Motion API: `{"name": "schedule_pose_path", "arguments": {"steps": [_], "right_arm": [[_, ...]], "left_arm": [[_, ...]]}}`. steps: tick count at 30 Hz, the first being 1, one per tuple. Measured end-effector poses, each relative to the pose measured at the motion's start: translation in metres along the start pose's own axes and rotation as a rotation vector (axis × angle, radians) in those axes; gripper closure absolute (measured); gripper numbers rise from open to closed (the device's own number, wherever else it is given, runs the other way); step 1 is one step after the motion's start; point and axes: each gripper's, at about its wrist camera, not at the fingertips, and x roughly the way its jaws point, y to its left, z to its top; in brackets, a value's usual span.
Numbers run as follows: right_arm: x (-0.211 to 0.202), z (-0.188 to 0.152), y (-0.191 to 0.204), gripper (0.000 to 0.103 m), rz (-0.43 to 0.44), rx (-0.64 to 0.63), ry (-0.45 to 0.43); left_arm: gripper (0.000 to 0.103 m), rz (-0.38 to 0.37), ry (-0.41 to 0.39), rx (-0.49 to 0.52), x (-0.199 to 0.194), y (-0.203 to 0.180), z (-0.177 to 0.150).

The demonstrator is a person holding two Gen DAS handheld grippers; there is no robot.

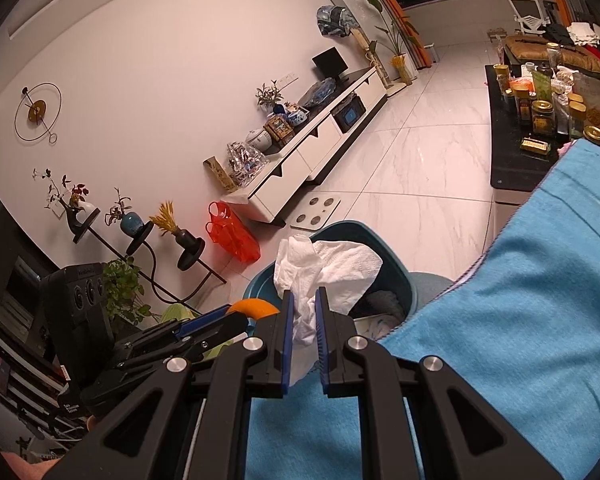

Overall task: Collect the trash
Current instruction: 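Open the left tool over the bin while the right tool releases the tissue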

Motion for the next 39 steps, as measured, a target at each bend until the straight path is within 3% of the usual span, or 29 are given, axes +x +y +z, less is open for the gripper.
{"name": "schedule_pose_path", "arguments": {"steps": [25, 39], "right_arm": [[0.05, 0.011, 0.0, 0.093, -0.059, 0.025, 0.087], [0.074, 0.008, 0.005, 0.085, -0.076, 0.039, 0.145]], "left_arm": [[0.074, 0.065, 0.06, -0.047, 0.044, 0.01, 0.002], [0.07, 0.057, 0.106, -0.062, 0.08, 0.017, 0.0]]}}
